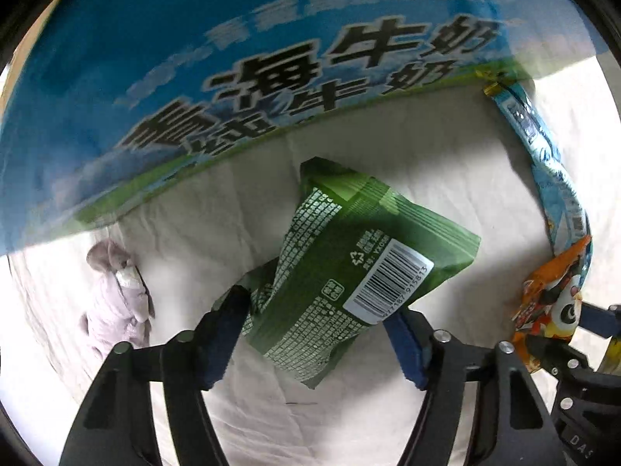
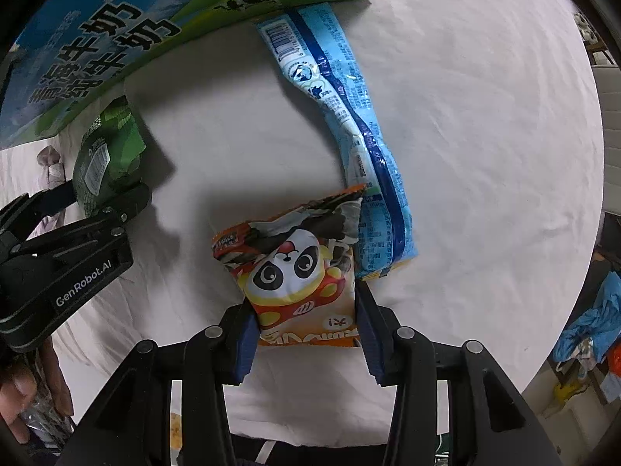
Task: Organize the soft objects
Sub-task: 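Grasp the green snack bag with the left tool while the right tool grasps the panda snack bag, then lower both bags into the box and open both tools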
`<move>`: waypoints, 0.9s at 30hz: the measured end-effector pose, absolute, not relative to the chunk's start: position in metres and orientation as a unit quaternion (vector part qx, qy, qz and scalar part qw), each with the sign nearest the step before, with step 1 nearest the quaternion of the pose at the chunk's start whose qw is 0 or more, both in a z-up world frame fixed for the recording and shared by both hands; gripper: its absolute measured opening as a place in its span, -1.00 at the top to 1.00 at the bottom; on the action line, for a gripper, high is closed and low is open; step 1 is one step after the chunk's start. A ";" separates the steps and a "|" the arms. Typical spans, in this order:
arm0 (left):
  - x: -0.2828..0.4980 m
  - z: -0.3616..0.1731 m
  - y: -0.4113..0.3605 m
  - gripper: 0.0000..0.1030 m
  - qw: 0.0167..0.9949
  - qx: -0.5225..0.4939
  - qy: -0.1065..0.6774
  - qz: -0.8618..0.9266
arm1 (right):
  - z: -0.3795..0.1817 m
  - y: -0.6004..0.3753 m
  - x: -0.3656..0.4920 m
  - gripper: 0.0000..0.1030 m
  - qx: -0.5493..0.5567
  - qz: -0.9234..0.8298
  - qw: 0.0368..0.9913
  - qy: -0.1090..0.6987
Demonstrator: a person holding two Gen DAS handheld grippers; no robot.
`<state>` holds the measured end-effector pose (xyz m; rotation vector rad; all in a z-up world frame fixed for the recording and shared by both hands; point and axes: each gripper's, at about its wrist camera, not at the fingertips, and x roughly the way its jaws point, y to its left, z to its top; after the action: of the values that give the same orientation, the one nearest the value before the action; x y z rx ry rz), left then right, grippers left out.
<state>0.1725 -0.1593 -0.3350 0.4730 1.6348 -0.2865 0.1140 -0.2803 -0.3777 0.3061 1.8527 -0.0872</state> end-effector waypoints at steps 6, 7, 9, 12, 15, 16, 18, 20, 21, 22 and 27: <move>0.158 -0.322 -0.140 -0.07 0.656 0.180 0.725 -0.109 | -0.385 -0.279 0.111 0.09 0.134 -0.025 0.593 0.793; 0.156 -0.319 -0.137 -0.05 0.656 0.171 0.727 -0.108 | -0.386 -0.280 0.114 0.09 0.134 -0.023 0.594 0.793; 0.150 -0.313 -0.129 -0.03 0.655 0.148 0.734 -0.101 | -0.382 -0.278 0.115 0.09 0.134 -0.019 0.598 0.790; 0.143 -0.302 -0.116 0.00 0.659 0.111 0.738 -0.091 | -0.372 -0.276 0.118 0.12 0.134 -0.014 0.604 0.785; 0.134 -0.289 -0.102 0.02 0.670 0.088 0.733 -0.084 | -0.360 -0.272 0.121 0.15 0.131 -0.003 0.614 0.778; 0.132 -0.283 -0.101 0.03 0.674 0.084 0.730 -0.082 | -0.352 -0.270 0.123 0.16 0.131 0.000 0.617 0.776; 0.134 -0.265 -0.097 0.04 0.687 0.076 0.719 -0.080 | -0.341 -0.267 0.124 0.16 0.128 0.008 0.625 0.770; 0.139 -0.248 -0.092 0.05 0.699 0.074 0.706 -0.080 | -0.328 -0.262 0.126 0.16 0.125 0.014 0.634 0.763; 0.139 -0.239 -0.092 0.05 0.705 0.071 0.701 -0.081 | -0.320 -0.260 0.127 0.17 0.125 0.017 0.638 0.760; 0.138 -0.231 -0.096 0.05 0.709 0.068 0.697 -0.082 | -0.316 -0.259 0.126 0.17 0.124 0.021 0.642 0.756; 0.142 -0.182 -0.087 0.06 0.732 0.043 0.674 -0.090 | -0.272 -0.253 0.131 0.17 0.125 0.043 0.669 0.731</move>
<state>0.1416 -0.0871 -0.1818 0.0939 1.4831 -0.1977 0.1314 -0.2534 -0.2722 0.2811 1.6480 0.0961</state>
